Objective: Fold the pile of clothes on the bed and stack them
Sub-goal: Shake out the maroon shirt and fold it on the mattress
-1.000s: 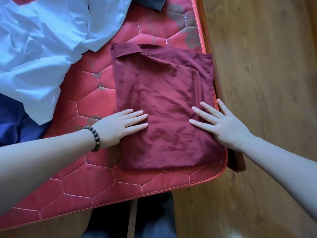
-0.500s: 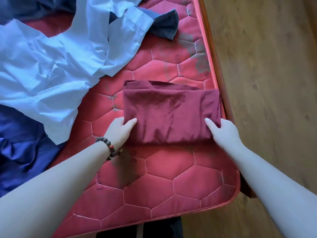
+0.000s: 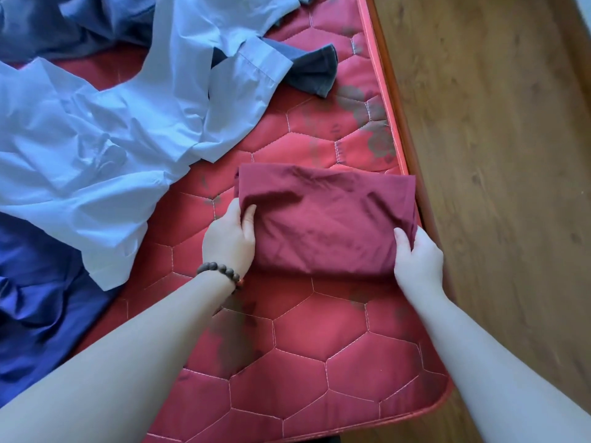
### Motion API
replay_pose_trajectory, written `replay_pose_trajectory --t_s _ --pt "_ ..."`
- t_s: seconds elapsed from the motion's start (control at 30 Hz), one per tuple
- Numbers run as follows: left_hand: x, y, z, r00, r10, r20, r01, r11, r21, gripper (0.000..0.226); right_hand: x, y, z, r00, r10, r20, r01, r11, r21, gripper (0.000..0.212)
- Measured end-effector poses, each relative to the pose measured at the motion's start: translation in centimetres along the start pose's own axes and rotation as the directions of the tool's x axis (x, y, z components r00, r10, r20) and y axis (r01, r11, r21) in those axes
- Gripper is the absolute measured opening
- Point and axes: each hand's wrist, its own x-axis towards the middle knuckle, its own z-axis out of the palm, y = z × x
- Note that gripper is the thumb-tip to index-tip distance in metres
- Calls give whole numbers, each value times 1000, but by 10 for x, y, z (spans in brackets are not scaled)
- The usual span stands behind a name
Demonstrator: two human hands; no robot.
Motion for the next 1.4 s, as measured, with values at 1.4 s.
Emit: replay_pose_trajectory --t_s 1.4 --pt "5 -12 53 966 204 158 -255 846 468 71 10 8 50 920 -367 136 377 738 -560 59"
